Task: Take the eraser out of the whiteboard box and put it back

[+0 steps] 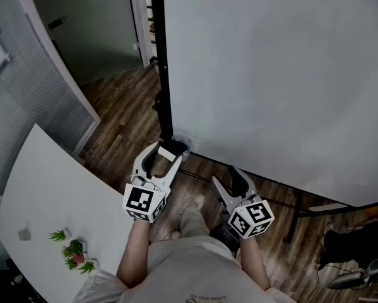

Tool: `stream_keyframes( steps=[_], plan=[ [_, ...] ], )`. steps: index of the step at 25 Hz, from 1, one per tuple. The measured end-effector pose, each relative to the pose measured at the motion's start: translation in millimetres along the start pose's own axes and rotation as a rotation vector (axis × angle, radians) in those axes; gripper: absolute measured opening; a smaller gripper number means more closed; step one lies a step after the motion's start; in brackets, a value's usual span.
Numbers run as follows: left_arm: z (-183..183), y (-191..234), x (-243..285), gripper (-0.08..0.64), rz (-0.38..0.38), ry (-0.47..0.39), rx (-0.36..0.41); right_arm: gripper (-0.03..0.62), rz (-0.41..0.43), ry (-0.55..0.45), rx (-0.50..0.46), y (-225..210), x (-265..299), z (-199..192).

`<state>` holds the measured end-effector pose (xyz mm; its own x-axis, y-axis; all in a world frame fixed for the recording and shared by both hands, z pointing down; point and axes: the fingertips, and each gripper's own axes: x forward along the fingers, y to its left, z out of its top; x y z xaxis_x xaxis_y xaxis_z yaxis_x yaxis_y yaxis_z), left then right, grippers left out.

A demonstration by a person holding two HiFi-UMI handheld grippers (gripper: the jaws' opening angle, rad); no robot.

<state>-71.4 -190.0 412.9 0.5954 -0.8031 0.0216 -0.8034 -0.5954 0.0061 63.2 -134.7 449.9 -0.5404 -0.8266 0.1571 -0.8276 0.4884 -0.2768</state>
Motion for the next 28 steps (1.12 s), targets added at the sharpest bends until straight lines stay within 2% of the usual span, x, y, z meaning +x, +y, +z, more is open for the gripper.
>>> stream_keyframes(
  steps=[28],
  plan=[
    [-29.4,6.9,21.5,0.258,-0.011,0.062,-0.038,0.252,-0.019,0.024,0.021,-17.4,12.4,-7.5]
  ],
)
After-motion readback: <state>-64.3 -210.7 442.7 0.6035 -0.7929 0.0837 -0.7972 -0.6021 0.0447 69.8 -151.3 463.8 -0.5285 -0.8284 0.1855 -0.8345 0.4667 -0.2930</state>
